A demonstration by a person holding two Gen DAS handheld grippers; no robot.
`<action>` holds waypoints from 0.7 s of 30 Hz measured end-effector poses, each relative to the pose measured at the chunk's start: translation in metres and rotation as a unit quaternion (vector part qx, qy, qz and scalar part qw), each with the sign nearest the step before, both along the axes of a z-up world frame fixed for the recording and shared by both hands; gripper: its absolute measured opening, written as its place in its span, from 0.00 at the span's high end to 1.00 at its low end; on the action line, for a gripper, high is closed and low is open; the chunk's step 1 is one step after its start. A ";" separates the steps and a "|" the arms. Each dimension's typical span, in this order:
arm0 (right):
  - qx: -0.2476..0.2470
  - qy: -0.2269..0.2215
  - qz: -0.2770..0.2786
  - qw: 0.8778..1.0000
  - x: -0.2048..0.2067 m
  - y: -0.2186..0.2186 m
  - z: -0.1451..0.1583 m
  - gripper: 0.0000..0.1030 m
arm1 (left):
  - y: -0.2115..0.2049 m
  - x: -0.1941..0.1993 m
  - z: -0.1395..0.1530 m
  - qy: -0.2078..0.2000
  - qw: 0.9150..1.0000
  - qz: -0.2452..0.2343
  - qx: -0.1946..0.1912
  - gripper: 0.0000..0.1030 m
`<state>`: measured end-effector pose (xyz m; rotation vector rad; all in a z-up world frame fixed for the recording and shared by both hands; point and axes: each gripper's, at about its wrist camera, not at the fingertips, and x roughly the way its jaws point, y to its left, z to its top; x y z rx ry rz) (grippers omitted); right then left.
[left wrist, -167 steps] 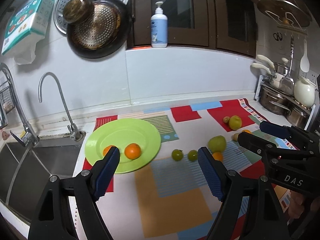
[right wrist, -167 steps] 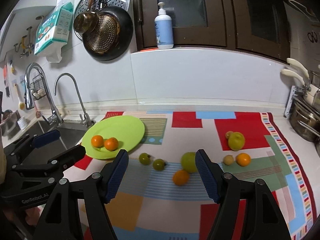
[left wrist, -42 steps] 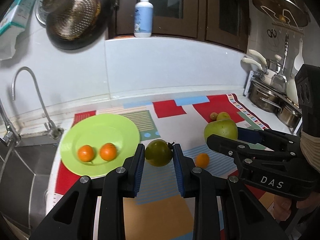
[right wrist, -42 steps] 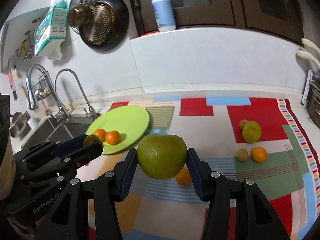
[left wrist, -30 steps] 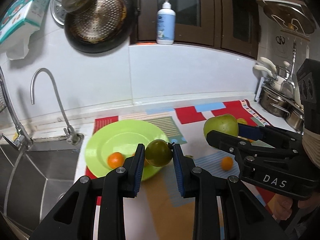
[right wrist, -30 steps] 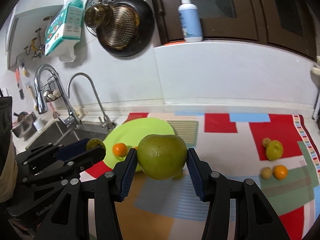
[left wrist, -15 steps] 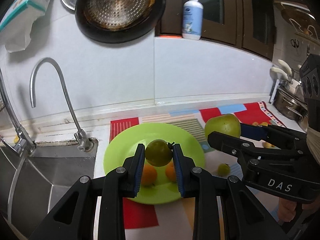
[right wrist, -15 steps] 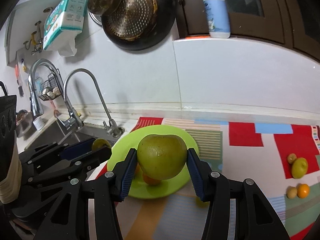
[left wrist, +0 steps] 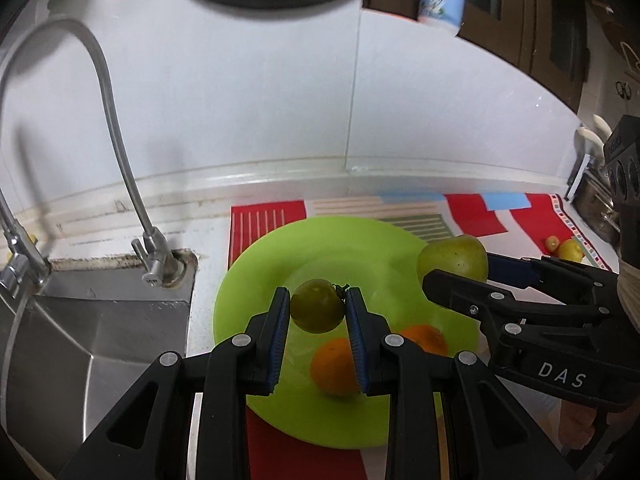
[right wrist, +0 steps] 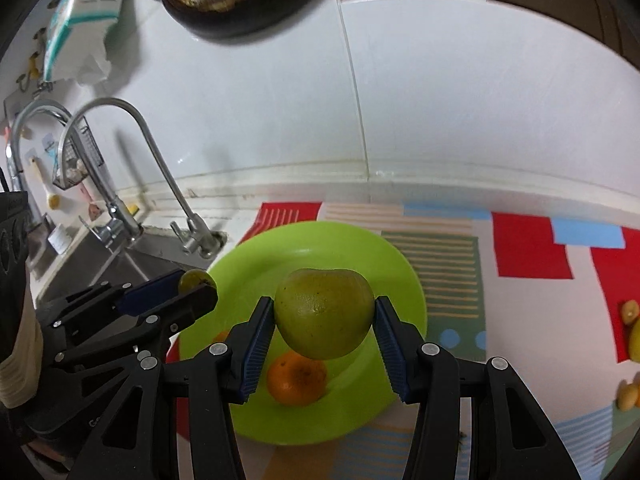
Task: Organize fruits
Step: 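Open both tools to drop the tomato and apple onto the plate, then withdraw both tools from the plate toward the remaining fruits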
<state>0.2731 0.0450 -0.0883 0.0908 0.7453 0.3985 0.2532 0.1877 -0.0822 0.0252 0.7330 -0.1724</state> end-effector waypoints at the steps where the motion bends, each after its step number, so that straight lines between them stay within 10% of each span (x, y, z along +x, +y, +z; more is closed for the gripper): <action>1: -0.001 0.004 0.001 1.000 0.004 0.002 -0.004 0.50 | 0.001 0.003 -0.002 0.003 1.000 0.000 -0.001 0.72; 21: 0.002 -0.013 -0.030 0.999 -0.009 -0.012 0.007 0.40 | 0.001 -0.017 0.015 -0.012 1.000 0.018 0.006 0.43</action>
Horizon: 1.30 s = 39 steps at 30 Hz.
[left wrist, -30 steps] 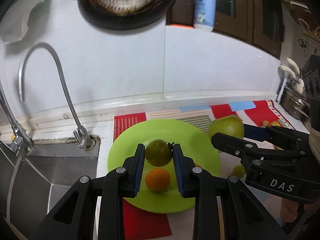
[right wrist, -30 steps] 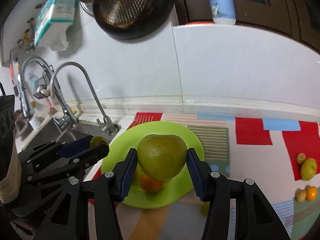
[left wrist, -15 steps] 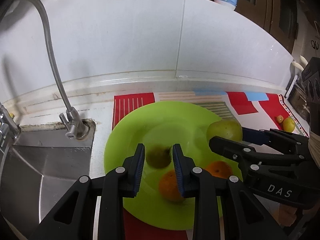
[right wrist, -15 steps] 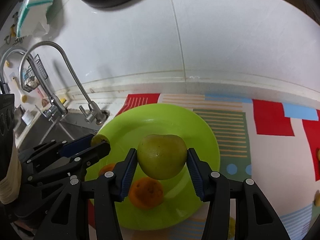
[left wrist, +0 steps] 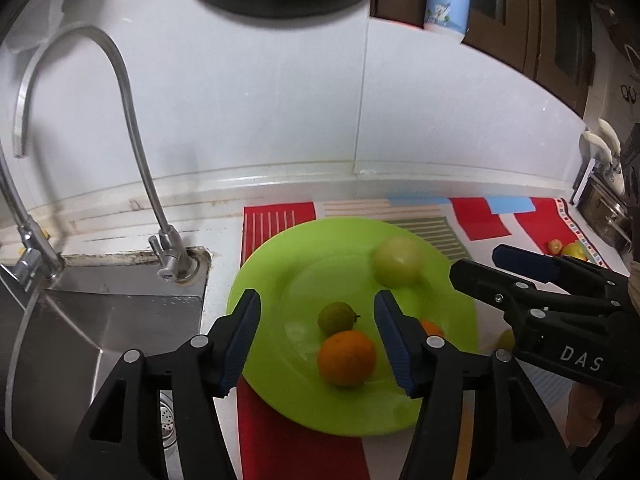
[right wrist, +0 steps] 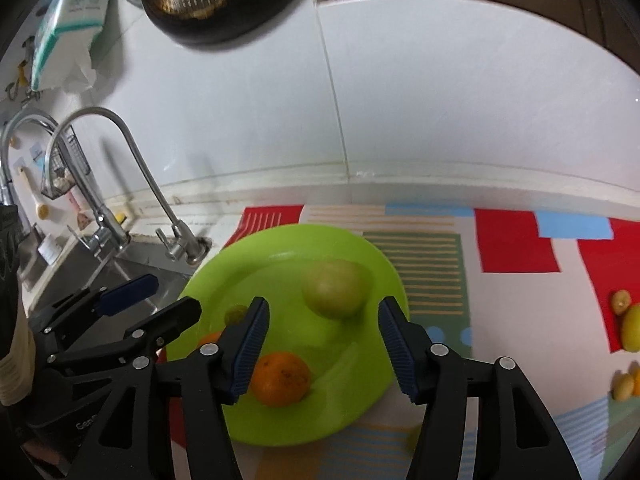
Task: Organize fruits
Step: 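Withdraw both tools from the plate toward the remaining fruits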
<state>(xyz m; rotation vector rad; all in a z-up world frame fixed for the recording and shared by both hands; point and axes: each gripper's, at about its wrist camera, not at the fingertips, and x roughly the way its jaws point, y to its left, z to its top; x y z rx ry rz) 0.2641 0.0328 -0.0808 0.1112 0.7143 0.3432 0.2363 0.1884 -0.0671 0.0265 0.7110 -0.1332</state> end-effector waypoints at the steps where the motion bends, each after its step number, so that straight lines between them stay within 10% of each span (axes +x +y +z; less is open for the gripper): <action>1: 0.000 -0.004 -0.001 1.000 -0.003 -0.002 0.002 0.39 | -0.001 -0.005 0.004 -0.003 1.000 0.002 0.000 0.42; 39: -0.052 -0.094 -0.099 0.989 -0.163 -0.109 0.054 0.24 | -0.095 -0.127 0.064 -0.092 0.995 -0.035 0.017 0.11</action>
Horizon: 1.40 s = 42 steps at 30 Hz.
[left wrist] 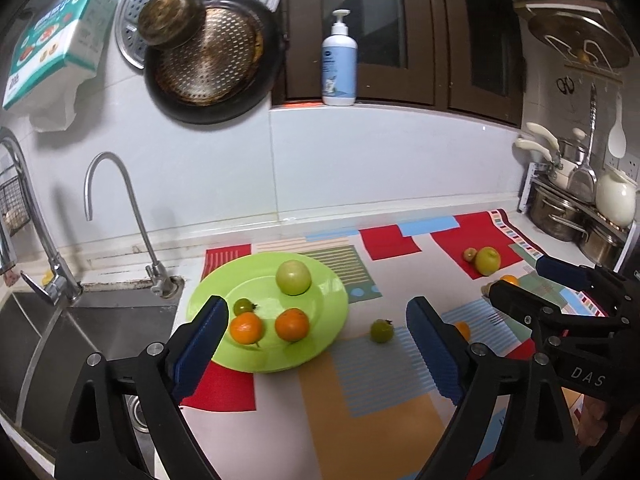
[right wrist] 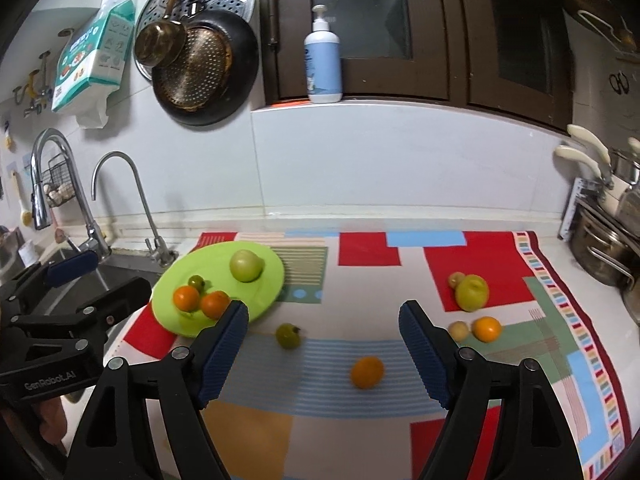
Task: Organize fruits
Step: 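Withdraw both tools from the plate toward the remaining fruits, then grasp another green tomato with the left tool while the right tool grasps an orange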
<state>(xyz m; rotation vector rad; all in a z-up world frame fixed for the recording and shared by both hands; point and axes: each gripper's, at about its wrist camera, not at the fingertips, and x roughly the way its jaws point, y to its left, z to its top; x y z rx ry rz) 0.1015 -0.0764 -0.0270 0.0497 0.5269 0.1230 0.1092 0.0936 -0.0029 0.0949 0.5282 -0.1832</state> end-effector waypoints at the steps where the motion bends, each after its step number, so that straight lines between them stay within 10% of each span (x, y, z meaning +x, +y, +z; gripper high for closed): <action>1: 0.001 0.002 -0.001 1.000 -0.001 -0.003 -0.001 0.24 | -0.002 -0.001 0.000 0.000 1.000 -0.003 0.001 0.11; 31: -0.004 0.101 -0.041 0.994 0.034 -0.026 -0.074 0.25 | -0.051 0.063 -0.090 0.085 0.984 -0.141 0.071 0.18; 42: 0.004 0.143 -0.037 0.989 0.060 -0.027 -0.102 0.41 | -0.064 0.098 -0.121 0.124 0.974 -0.171 0.086 0.28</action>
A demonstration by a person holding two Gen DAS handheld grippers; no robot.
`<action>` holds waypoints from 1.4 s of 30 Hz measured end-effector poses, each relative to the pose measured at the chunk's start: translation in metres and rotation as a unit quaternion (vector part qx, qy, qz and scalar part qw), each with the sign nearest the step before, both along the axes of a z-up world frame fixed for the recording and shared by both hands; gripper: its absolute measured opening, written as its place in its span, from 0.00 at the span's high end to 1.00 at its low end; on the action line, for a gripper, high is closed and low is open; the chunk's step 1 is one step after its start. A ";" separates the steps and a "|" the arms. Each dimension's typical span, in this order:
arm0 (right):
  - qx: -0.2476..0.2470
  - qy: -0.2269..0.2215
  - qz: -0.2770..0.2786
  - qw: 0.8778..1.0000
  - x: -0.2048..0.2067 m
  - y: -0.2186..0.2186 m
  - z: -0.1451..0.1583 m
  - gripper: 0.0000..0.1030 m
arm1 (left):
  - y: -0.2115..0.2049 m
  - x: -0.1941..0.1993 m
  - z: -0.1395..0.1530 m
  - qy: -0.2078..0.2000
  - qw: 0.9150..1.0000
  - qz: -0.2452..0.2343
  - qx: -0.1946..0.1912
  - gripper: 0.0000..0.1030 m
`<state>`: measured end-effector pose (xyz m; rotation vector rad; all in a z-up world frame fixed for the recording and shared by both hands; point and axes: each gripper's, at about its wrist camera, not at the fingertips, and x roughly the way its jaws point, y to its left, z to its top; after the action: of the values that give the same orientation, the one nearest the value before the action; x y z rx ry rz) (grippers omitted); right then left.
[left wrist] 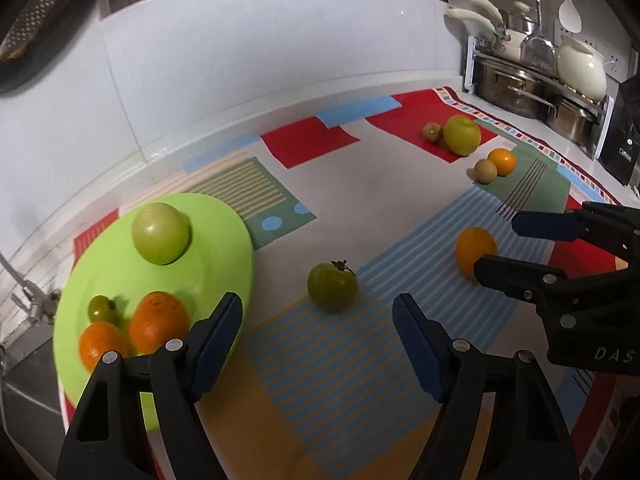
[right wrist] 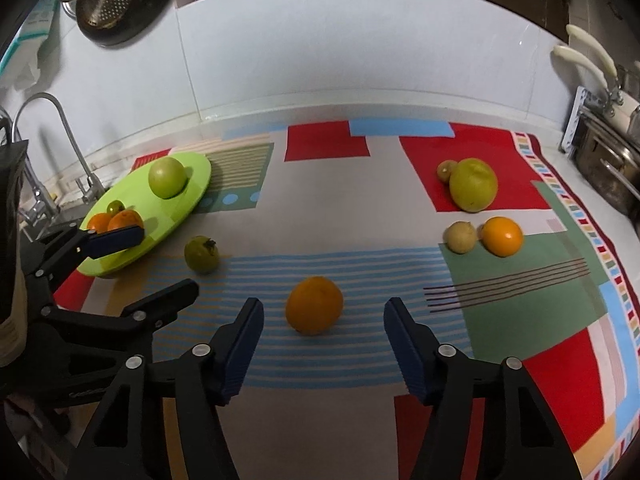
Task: Organize fruits
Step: 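Grasp another green tomato with the left tool while the right tool grasps an orange, then lift the green tomato and the orange and carry both over the green plate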
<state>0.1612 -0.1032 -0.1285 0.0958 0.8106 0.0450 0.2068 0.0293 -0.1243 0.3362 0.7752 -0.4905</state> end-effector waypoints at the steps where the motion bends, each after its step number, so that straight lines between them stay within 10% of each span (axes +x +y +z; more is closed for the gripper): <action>1: 0.003 0.003 0.001 1.000 0.002 0.000 -0.002 0.42 | -0.002 0.003 -0.002 0.003 1.000 -0.002 0.000 0.28; 16: 0.037 0.028 0.017 0.999 0.014 -0.003 -0.017 0.65 | -0.021 0.020 -0.012 0.035 0.999 -0.018 0.005 0.71; 42: 0.030 -0.045 0.060 0.997 -0.022 0.022 0.040 0.66 | 0.032 -0.039 0.051 0.003 0.995 0.081 -0.063 0.71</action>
<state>0.1392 -0.0810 -0.0884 0.1007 0.7253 0.1860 0.1683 0.0608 -0.0737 0.1531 0.7663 -0.3851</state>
